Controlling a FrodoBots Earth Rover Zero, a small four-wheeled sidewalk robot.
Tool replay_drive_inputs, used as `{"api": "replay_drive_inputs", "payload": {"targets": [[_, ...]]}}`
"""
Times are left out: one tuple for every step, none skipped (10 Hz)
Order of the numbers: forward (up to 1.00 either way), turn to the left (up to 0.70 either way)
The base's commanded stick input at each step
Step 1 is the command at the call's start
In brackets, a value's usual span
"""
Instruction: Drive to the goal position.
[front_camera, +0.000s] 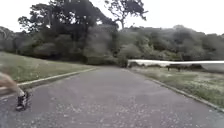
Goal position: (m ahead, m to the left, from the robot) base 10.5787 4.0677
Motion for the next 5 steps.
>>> {"api": "replay_drive_inputs", "payload": {"targets": [[0.7, 0.0], [0.7, 0.0], [0.7, 0.0], [0.7, 0.0], [0.7, 0.0]]}}
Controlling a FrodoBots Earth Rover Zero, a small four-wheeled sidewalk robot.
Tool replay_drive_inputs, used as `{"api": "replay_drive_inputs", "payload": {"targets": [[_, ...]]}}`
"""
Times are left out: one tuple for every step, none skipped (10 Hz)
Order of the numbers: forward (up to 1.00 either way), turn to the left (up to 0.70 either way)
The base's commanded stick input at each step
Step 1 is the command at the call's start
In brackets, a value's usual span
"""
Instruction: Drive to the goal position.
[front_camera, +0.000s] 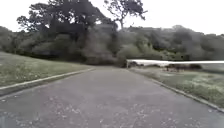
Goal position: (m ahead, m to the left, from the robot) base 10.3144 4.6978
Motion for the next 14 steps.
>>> {"api": "replay_drive_inputs", "payload": {"targets": [[0.7, 0.0], [0.7, 0.0], [0.7, 0.0], [0.7, 0.0], [0.7, 0.0], [0.7, 0.0], [0.7, 0.0], [0.7, 0.0], [0.7, 0.0], [0.0, 0.0], [0.0, 0.0], [0.7, 0.0], [0.7, 0.0], [0.7, 0.0]]}}
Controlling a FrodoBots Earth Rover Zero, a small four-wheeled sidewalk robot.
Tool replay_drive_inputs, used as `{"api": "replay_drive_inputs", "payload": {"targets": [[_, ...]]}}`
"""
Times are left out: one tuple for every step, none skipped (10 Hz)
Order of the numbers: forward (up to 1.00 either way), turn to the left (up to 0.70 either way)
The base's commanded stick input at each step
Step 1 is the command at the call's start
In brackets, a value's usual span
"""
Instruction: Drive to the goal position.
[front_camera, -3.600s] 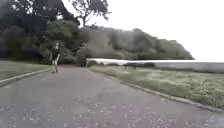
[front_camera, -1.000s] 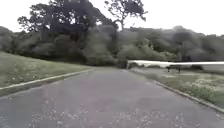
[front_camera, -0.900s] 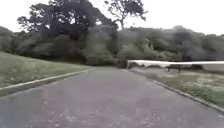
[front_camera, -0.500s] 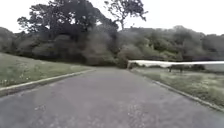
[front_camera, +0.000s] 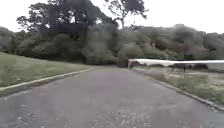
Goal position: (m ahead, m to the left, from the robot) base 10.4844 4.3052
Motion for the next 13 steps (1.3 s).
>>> {"api": "replay_drive_inputs", "payload": {"targets": [[0.7, 0.0], [0.7, 0.0], [0.7, 0.0], [0.7, 0.0], [0.55, 0.0], [0.25, 0.0], [0.0, 0.0], [0.0, 0.0], [0.0, 0.0], [0.24, 0.0], [0.54, 0.0], [0.7, 0.0], [0.7, 0.0]]}}
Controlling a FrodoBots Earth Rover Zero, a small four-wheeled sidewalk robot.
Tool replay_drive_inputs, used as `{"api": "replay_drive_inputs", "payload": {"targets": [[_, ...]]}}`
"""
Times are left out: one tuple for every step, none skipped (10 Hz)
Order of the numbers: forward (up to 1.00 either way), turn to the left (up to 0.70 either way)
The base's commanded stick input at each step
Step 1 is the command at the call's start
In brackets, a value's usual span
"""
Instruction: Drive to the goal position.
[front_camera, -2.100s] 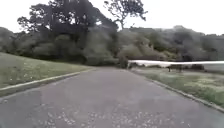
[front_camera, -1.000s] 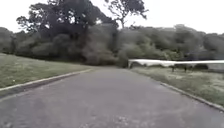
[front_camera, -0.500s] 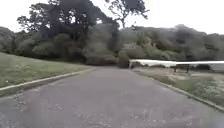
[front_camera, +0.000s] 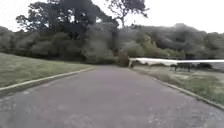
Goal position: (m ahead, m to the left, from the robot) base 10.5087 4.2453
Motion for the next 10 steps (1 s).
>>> {"api": "replay_drive_inputs", "payload": {"targets": [[0.7, 0.0], [0.7, 0.0], [0.7, 0.0], [0.7, 0.0], [0.7, 0.0], [0.7, 0.0], [0.7, 0.0], [0.7, 0.0], [0.0, 0.0], [0.0, 0.0]]}}
